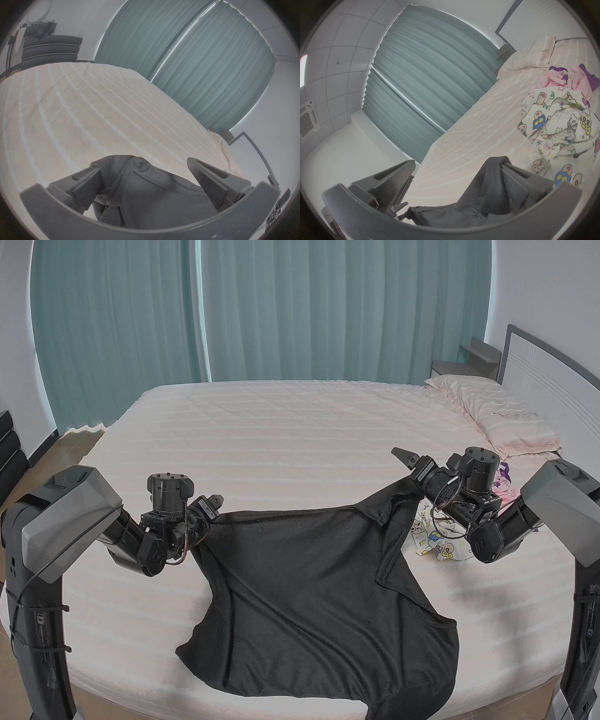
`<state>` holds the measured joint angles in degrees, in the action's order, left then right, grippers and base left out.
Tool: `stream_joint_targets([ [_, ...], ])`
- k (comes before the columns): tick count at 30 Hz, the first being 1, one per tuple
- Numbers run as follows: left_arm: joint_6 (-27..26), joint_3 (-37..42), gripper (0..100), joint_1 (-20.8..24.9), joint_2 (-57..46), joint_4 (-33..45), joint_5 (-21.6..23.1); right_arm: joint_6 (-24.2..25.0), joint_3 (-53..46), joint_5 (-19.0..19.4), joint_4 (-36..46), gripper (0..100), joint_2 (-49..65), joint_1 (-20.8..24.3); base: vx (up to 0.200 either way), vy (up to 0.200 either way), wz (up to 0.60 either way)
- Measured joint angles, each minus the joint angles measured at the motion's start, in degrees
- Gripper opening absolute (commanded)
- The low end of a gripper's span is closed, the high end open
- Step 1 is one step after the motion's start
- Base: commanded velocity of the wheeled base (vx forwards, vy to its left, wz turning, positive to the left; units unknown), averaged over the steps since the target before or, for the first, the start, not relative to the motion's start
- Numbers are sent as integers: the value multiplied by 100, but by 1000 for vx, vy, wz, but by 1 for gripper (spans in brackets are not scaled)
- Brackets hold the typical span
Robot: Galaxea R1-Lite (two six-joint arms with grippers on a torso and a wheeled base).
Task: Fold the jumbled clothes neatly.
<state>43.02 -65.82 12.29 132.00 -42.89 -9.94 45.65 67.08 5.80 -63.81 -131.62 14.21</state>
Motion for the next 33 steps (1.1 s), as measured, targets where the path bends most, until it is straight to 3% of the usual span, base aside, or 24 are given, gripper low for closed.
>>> stream_joint_targets([
  [12, -410, -916, 100, -234, 391, -9, -98, -261, 857, -1143, 212, 100, -569, -146, 0, 0, 0],
  [19, -594, -1270, 100, -265, 656, 13, -265, -477, 681, -1095, 318, 100, -644, -193, 0, 0, 0],
  [24, -1042, -1320, 100, -312, 723, 307, -255, -800, 278, -941, 301, 100, -636, -204, 0, 0, 0],
  [33, -1111, -1359, 100, -466, 703, 440, -183, -1281, -247, -859, 294, 100, -514, -171, 0, 0, 0],
])
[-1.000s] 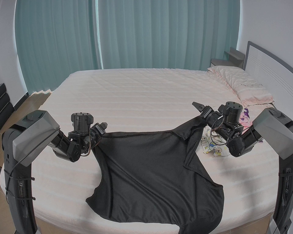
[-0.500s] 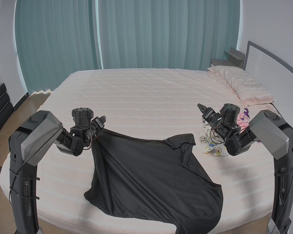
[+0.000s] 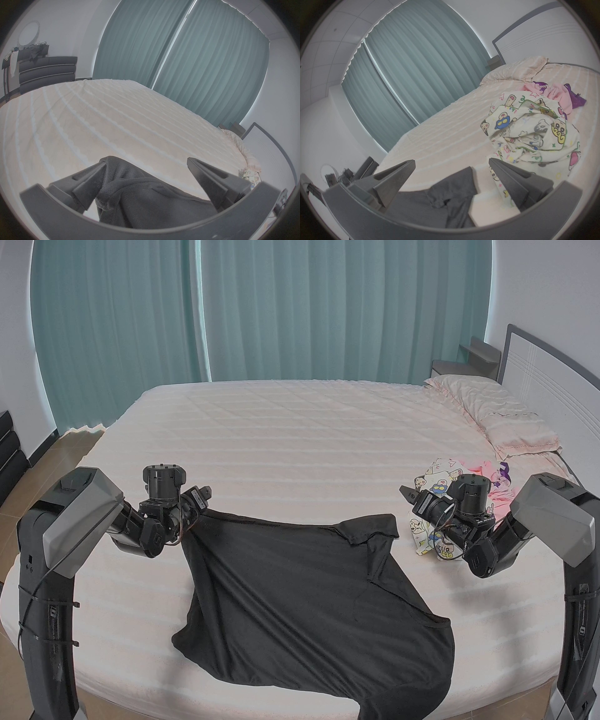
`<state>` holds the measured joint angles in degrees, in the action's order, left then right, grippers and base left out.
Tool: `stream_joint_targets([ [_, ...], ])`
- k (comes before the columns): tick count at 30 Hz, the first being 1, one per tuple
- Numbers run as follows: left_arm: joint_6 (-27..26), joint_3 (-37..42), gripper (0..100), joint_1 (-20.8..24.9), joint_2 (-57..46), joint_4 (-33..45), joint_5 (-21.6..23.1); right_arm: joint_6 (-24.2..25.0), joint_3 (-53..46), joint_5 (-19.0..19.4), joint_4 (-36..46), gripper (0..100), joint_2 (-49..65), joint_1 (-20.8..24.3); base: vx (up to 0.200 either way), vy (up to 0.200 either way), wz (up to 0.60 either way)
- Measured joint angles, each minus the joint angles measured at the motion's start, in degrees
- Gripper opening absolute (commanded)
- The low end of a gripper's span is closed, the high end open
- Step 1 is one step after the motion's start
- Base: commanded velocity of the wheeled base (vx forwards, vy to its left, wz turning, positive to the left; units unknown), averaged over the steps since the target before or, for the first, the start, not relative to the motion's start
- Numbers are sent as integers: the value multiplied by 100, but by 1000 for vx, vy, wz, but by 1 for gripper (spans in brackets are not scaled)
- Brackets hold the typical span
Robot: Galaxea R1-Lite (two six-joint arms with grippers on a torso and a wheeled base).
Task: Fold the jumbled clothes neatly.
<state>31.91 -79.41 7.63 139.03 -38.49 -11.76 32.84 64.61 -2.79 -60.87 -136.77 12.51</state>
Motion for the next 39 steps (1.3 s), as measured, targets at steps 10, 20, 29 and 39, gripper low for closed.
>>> stream_joint_targets([
  [10, 101, -27, 100, -163, -585, 1248, 1412, -187, -513, 68, 7, 100, 199, 41, 0, 0, 0],
  [20, 1300, 61, 100, -163, -987, 1719, 2838, -206, -731, 107, 5, 100, 262, 77, 0, 0, 0],
  [29, 2523, -188, 100, -339, -1108, 1786, 2966, -228, -828, 113, 41, 100, 269, 149, 0, 0, 0],
  [39, 2192, -629, 100, -452, -1108, 3884, 3790, -249, -900, 113, 46, 100, 272, 210, 0, 0, 0],
])
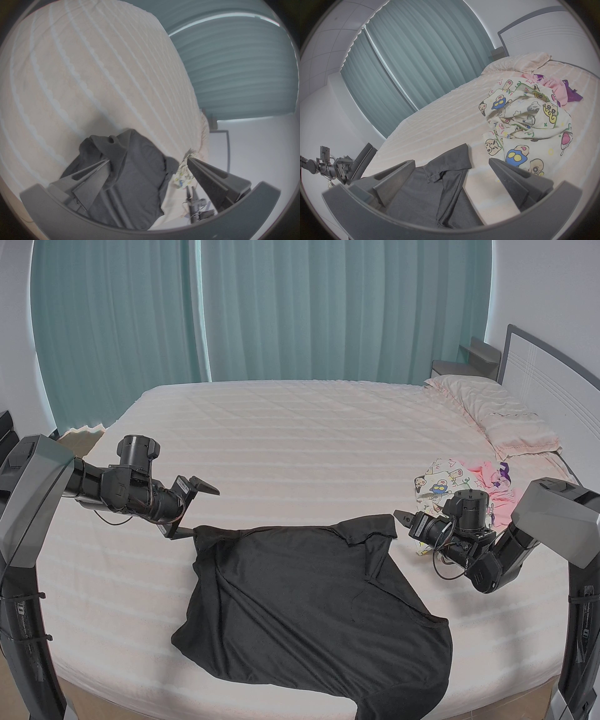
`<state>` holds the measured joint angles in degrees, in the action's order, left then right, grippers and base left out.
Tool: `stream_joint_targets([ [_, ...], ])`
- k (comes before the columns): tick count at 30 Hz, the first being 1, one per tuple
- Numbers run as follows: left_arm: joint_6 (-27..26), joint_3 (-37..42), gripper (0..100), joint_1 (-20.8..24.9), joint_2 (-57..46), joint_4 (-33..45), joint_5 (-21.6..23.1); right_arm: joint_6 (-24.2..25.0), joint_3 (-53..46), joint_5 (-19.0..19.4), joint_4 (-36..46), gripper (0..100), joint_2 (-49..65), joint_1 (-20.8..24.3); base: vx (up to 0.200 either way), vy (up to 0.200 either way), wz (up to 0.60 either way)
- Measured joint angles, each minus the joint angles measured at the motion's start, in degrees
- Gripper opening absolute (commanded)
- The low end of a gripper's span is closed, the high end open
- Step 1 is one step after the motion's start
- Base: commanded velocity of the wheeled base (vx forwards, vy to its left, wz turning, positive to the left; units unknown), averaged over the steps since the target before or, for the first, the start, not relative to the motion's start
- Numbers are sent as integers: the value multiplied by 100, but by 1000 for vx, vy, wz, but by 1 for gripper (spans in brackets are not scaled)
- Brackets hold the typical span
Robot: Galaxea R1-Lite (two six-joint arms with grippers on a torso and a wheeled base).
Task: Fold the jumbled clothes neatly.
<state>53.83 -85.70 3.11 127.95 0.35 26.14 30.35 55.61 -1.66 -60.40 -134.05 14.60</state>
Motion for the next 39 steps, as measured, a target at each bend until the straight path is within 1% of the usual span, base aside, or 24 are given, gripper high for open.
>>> stream_joint_targets([
  [2, -176, -43, 100, -5, 29, 108, -145, 0, -7, 0, -2, 100, -2, 2, 0, 0, 0],
  [6, -534, -129, 100, -33, 143, 199, -903, -41, -24, 0, 2, 100, -5, 17, 0, 0, 0],
  [8, -627, -167, 100, -41, 195, 229, -1120, -88, -35, -1, 9, 100, -13, 20, 0, 0, 0],
  [13, -692, -184, 100, -59, 165, 295, -1120, -145, -77, 0, 17, 100, -35, 44, 0, 0, 0],
  [16, -695, -51, 100, -85, 79, 297, -1086, -215, -88, -1, 79, 100, -49, 49, 0, 0, 0],
  [20, -714, 393, 100, -107, -171, 235, -887, -391, -96, -9, 195, 100, -60, 59, 0, 0, 0],
  [23, -720, 959, 100, -122, -447, 71, -723, -545, -96, -30, 363, 100, -63, 94, 0, 0, 0],
  [26, -708, 1586, 100, -140, -712, -262, -651, -660, -71, -45, 547, 100, -66, 171, 0, 0, 0],
  [29, -621, 2352, 100, -155, -981, -836, -594, -731, 11, -80, 844, 100, -68, 286, 0, 0, 0],
  [31, -475, 2904, 100, -154, -1169, -1428, -562, -764, 117, -129, 1076, 100, -79, 389, 0, 0, 0],
  [36, -22, 3968, 100, -149, -1510, -2893, -532, -802, 450, -233, 1558, 100, -169, 629, 0, 0, 0],
  [39, 230, 4419, 100, -146, -1630, -3460, -528, -764, 646, -268, 1837, 100, -258, 761, 0, 0, 0],
])
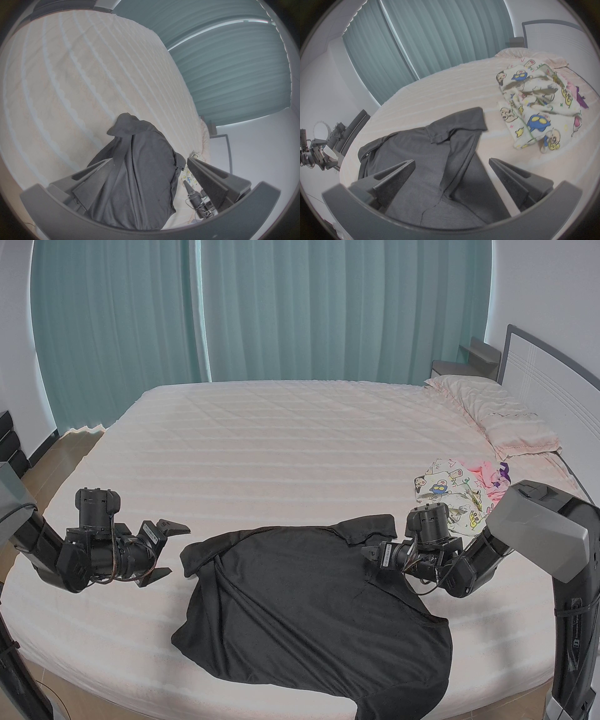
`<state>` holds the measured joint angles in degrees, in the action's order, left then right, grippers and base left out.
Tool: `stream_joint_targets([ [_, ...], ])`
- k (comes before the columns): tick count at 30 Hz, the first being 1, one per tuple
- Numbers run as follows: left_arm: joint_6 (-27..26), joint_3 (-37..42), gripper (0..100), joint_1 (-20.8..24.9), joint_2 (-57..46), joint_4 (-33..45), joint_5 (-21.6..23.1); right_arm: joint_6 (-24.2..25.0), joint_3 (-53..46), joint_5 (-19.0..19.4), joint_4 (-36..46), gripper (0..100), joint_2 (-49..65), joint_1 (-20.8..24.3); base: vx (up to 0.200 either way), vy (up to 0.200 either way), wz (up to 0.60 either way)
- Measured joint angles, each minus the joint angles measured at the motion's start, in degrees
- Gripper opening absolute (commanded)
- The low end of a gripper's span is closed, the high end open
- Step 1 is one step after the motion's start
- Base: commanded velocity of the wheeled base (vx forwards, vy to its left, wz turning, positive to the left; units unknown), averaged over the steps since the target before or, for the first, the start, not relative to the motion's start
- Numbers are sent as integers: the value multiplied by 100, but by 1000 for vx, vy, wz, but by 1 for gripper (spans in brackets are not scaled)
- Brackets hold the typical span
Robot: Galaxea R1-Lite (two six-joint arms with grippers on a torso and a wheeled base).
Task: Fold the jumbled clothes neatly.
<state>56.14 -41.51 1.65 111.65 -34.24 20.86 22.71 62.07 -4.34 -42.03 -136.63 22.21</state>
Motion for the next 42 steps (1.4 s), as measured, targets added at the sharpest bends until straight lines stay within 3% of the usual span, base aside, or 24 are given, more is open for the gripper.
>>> stream_joint_targets([
  [4, 202, 358, 100, 9, -61, -319, 0, 252, 261, -26, 260, 100, -173, 199, 0, 0, 0],
  [12, 238, 489, 100, 13, -72, -336, 5, 299, 600, -44, 556, 100, -505, 328, 0, 0, 0],
  [13, 235, 489, 100, 13, -68, -341, 5, 304, 647, -44, 558, 0, -544, 333, 0, 0, 0],
  [24, 238, 488, 100, 11, -30, -344, 5, 312, 866, -55, 567, 0, -734, 229, 0, 0, 0],
  [42, 233, 494, 100, 4, 100, -344, -1, 339, 1248, 169, 407, 0, -449, -822, 0, 0, 0],
])
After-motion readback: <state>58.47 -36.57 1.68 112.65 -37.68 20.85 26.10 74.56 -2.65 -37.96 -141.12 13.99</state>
